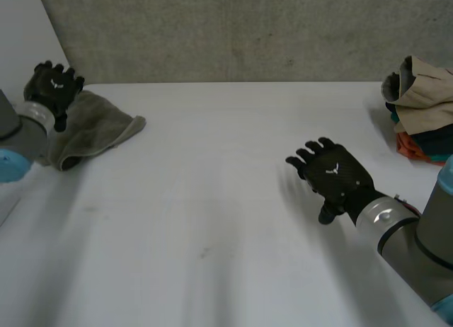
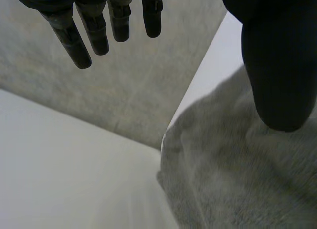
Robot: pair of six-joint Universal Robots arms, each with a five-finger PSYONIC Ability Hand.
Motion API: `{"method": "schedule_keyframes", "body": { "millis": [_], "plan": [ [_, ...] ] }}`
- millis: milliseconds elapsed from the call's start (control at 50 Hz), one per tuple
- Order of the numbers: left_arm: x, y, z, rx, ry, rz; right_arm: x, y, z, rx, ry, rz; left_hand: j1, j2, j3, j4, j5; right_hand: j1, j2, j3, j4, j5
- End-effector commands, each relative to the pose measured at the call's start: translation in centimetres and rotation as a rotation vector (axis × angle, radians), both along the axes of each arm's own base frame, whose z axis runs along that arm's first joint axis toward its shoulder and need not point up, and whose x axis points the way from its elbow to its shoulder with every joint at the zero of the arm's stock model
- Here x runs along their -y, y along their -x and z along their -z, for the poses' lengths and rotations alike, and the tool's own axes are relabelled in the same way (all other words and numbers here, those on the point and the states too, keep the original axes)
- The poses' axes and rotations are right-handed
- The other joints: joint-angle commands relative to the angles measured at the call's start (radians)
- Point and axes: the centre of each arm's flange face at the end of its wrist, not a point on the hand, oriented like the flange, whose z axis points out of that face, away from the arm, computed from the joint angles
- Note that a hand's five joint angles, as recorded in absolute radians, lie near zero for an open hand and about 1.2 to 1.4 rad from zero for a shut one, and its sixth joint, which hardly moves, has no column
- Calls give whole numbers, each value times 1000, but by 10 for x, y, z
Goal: Fold the laundry.
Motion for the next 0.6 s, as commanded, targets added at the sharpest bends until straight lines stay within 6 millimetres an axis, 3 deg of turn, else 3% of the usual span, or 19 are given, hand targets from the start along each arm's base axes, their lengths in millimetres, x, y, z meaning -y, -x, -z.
{"method": "schedule_keyframes", "body": {
  "millis": [20,160,260,340,440,500,520,580,600],
  "plan": [
    [40,-25,61,-8,9,20,-4,7,11,-2,-30,18,-6,-6,-30,-31,-45,-50,-40,-39,-32,-42],
    [55,-35,85,-9,16,6,-5,8,14,-1,-25,20,90,90,66,66,52,-50,-40,-39,-32,-42],
    [60,-36,95,-10,22,14,-5,8,15,0,-23,21,465,466,441,441,427,-50,-40,-39,-32,-42],
    [58,-31,101,-14,14,24,-5,8,15,-1,-21,23,1152,1152,1128,1127,1113,-50,-40,-39,-32,-42],
    [55,-16,98,-19,19,26,-5,8,15,-1,-21,26,1212,1212,1188,1187,1173,-50,-40,-39,-32,-42],
    [48,4,61,-62,58,31,-5,8,15,0,-22,25,1212,1212,1188,1187,1173,-50,-40,-39,-32,-42],
    [42,12,32,-103,87,42,-5,8,15,1,-21,25,1212,1212,1188,1187,1173,-50,-40,-39,-32,-42],
    [25,27,-18,-211,133,84,-4,8,14,2,-18,25,1212,1212,1188,1187,1173,-50,-40,-39,-32,-42],
    [13,36,-50,-287,169,114,-4,8,14,2,-15,26,1212,1212,1188,1187,1173,-50,-40,-39,-32,-42]
  ]
}}
